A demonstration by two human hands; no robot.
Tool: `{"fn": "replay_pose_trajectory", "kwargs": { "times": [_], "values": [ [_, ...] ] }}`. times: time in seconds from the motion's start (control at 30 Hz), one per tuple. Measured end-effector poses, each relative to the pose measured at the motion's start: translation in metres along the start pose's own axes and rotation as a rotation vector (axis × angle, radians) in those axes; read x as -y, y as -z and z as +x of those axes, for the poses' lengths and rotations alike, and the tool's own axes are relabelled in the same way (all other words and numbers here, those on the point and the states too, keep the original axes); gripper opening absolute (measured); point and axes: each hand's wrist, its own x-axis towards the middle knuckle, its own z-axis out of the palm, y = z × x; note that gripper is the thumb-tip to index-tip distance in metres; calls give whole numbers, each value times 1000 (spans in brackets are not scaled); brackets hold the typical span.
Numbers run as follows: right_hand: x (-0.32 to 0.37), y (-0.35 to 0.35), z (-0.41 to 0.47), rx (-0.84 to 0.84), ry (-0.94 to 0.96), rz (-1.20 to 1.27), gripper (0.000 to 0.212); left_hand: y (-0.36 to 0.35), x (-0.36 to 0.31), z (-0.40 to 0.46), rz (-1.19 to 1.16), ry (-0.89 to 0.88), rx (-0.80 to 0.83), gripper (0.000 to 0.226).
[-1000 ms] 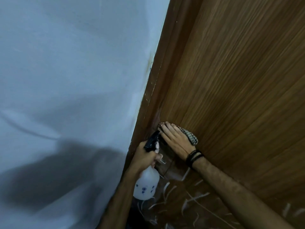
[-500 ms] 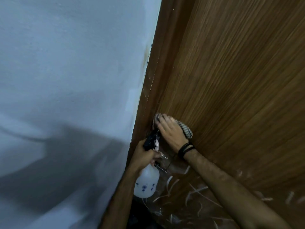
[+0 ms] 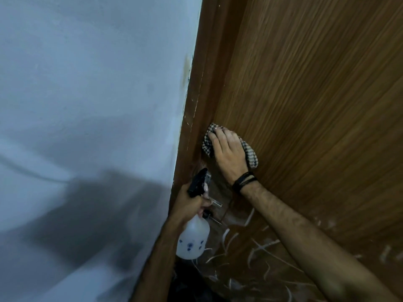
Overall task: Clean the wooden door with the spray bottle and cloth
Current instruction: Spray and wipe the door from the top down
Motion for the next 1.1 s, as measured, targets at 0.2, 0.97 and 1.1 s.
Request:
{"fn": "replay_pose_trajectory", "kwargs": {
  "times": [0.2, 0.97, 1.1],
  "values": [
    [18, -10, -49, 339, 391, -112, 37, -8, -1, -1, 48, -9, 8, 24],
    [-6, 12, -75, 258, 283, -21, 42, -13, 10, -14, 33, 20, 24, 28],
    [-39, 40, -104, 67, -37, 18, 39, -20, 19, -14, 40, 56, 40, 28]
  ]
}}
